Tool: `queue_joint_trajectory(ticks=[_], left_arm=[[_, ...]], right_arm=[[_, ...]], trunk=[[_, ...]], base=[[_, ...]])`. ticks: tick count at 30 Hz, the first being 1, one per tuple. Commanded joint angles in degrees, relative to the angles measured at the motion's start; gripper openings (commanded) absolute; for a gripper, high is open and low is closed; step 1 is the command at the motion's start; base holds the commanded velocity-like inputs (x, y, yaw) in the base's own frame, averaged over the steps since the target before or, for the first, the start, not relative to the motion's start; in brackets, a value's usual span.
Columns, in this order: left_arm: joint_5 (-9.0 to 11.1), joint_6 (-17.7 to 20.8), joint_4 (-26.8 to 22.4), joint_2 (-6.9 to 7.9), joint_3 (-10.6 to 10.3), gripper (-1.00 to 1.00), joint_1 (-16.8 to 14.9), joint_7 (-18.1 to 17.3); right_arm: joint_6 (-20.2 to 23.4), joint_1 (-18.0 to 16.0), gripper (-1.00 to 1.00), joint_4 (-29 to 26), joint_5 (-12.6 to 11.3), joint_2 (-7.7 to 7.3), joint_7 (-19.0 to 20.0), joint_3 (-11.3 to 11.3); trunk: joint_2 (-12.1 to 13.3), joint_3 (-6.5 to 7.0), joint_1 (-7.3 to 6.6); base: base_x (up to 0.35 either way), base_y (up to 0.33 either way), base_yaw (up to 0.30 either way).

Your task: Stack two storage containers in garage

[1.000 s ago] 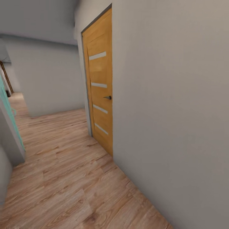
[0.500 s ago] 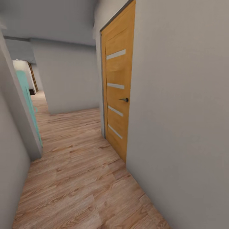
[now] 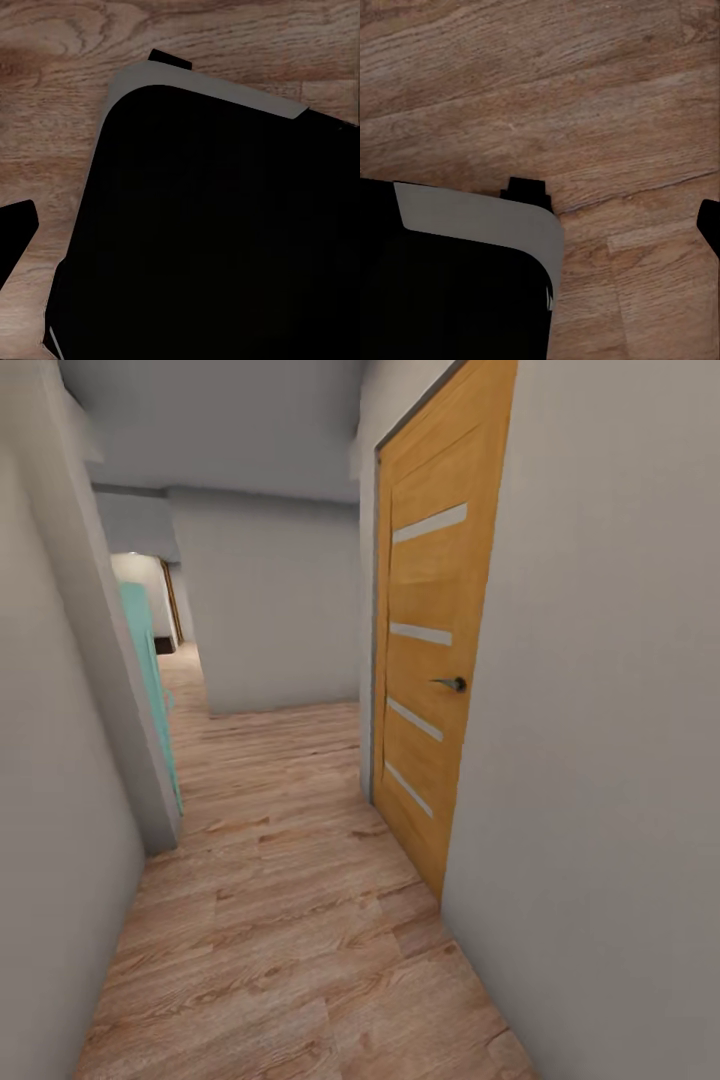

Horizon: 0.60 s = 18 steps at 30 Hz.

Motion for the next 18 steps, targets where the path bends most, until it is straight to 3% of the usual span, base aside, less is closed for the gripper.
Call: queue_joint_trajectory(ticks=[1, 18], left_arm=[[0.2, -0.1, 0.0, -0.01, 0.1, 1.0, 0.0, 0.0], [0.2, -0.1, 0.0, -0.01, 0.1, 1.0, 0.0, -0.1]], right_arm=[[-0.3, -0.1, 1.0, 0.2, 0.2, 0.01, 0.1, 0.3], [-0.3, -0.1, 1.0, 0.2, 0.2, 0.05, 0.1, 0.3]], trunk=[[0.0, -0.05, 0.03], [0.0, -0.05, 0.03]], base=[[0.322, 0.0, 0.298], [0.322, 0.0, 0.298]])
